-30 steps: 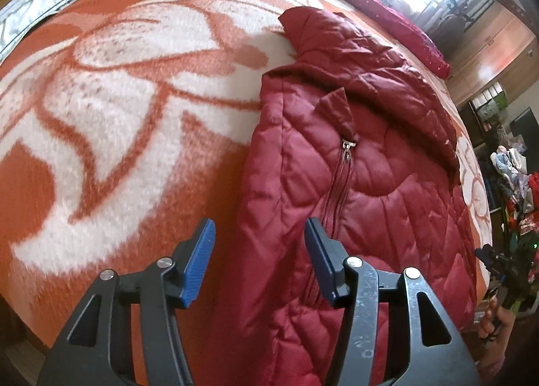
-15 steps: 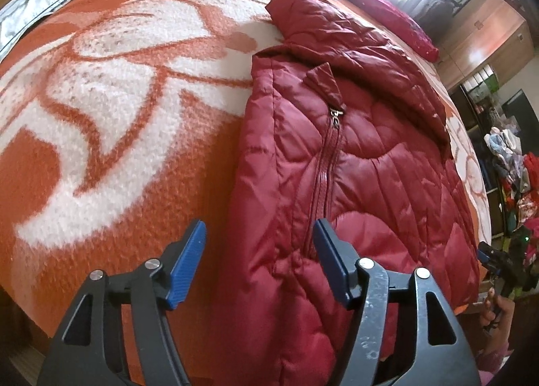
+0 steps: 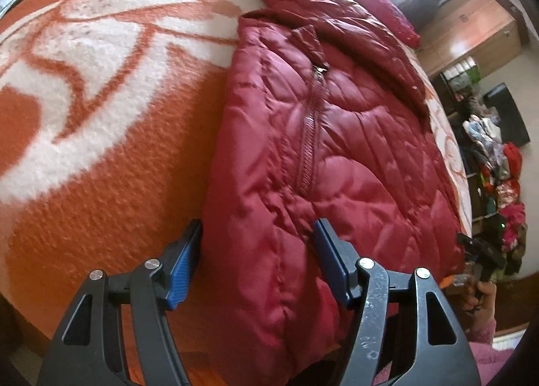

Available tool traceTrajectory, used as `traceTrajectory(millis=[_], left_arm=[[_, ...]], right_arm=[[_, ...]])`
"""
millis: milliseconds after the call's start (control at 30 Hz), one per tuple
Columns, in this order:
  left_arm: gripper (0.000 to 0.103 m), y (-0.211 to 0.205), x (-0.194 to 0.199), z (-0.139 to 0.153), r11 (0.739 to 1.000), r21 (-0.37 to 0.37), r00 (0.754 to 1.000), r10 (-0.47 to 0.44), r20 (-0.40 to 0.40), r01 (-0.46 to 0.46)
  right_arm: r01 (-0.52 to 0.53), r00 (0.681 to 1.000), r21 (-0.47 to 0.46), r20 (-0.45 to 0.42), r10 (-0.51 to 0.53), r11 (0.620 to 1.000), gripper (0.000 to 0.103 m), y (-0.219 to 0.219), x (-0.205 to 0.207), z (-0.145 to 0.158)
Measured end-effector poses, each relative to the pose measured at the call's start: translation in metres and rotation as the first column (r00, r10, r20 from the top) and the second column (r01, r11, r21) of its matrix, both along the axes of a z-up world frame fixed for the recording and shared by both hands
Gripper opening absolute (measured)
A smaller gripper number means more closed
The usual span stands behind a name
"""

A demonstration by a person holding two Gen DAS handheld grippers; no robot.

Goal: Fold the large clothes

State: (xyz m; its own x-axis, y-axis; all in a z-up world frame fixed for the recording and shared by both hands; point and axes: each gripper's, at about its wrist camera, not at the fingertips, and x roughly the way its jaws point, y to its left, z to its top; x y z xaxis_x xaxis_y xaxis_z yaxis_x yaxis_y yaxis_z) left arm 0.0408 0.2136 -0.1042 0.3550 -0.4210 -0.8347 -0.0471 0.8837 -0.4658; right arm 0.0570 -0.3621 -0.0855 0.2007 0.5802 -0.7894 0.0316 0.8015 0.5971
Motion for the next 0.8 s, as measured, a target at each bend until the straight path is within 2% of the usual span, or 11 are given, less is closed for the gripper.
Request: traceTrajectory(millis=[100,167,367,533,633,667,733,767,800], left_arm=[[0.071,-0.002,-0.005,-0.001,0.999,-0.030,1.000,-0.028,0.004,0.028],[0.071,-0.004,-0.009,-0.001,0.998,-0.039,0.999,-0.048,0.007,0.048],[0.071,-0.019,-0.018,-0.002,0.990,-0.049,0.991,-0.131,0.018,0.131],[0.071,-0.035,-0.021,-0.002,0.980,-0.035,0.981,-0.195,0.021,0.196],[0.071,-0.033,-0.017,-0.005,0.978,-0.077,0.981,-0.194,0.020,0.195],[0.071,-0.033,-0.016,-0.006,0.978,-0.087,0.982,-0.190,0.021,0.191],[0.060,-0.033,-0.017,-0.005,0.976,-0.089,0.980,-0.195,0.033,0.197],[0.049,-0.034,-0.017,-0.004,0.976,-0.086,0.979,-0.199,0.039,0.202],[0.042,-0.033,-0.018,-0.003,0.975,-0.086,0.979,-0.201,0.043,0.205]], right_arm=[[0.000,1.000,0.070,-0.001,0.000,0.998,0.079,-0.004,-0.004,-0.003],[-0.013,1.000,0.112,-0.009,0.014,0.994,0.079,-0.005,-0.007,-0.004],[-0.081,0.997,0.130,0.006,0.081,0.988,0.079,0.005,-0.014,-0.005],[-0.057,0.998,0.184,-0.008,0.060,0.981,0.079,0.009,-0.010,-0.009],[-0.010,1.000,0.260,-0.022,0.017,0.966,0.079,0.002,-0.009,-0.017],[0.012,0.999,0.279,-0.034,-0.003,0.960,0.076,0.000,-0.009,-0.022],[0.012,0.999,0.266,-0.032,-0.003,0.964,0.064,0.002,-0.011,-0.023],[0.006,1.000,0.252,-0.026,0.000,0.968,0.049,0.003,-0.012,-0.022],[0.004,1.000,0.253,-0.026,0.003,0.968,0.041,0.001,-0.014,-0.023]])
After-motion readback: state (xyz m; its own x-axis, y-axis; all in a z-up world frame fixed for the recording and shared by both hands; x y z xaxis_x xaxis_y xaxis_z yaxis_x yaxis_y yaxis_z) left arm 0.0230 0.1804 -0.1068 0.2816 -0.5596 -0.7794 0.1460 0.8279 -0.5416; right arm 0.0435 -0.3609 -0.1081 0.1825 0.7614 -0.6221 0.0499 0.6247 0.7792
